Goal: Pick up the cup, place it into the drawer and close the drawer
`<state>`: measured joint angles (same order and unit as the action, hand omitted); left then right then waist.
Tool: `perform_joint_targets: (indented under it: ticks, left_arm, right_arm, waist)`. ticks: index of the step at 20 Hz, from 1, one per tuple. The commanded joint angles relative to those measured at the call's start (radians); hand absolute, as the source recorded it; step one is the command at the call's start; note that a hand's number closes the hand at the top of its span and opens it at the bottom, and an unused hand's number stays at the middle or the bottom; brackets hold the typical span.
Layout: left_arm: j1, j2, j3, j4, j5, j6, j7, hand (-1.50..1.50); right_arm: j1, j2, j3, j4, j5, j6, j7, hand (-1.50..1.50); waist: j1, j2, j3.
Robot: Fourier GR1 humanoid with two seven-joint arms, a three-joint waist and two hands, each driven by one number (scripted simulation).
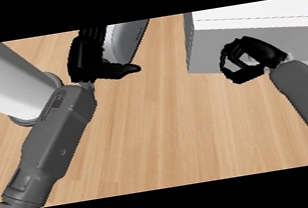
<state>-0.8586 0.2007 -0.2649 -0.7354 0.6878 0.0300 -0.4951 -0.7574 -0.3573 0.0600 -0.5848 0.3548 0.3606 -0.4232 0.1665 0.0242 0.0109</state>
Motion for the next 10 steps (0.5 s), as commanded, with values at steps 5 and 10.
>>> perform_joint_targets:
  ticks: [5,10]
  left_arm:
    - [0.026,0.007,-0.002,-0.029,0.011,-0.036,0.005,-1.50]
    - [0.051,0.015,-0.005,-0.037,0.013,-0.051,0.010,-1.50]
  right_arm:
    - [-0.171,-0.128,-0.100,0.011,-0.023,-0.060,0.086,1.50]
    - [-0.150,-0.143,-0.109,-0.017,-0.044,-0.030,0.096,1.50]
  waist:
    - [0.056,0.024,-0.008]
    - [0.060,0.023,-0.008]
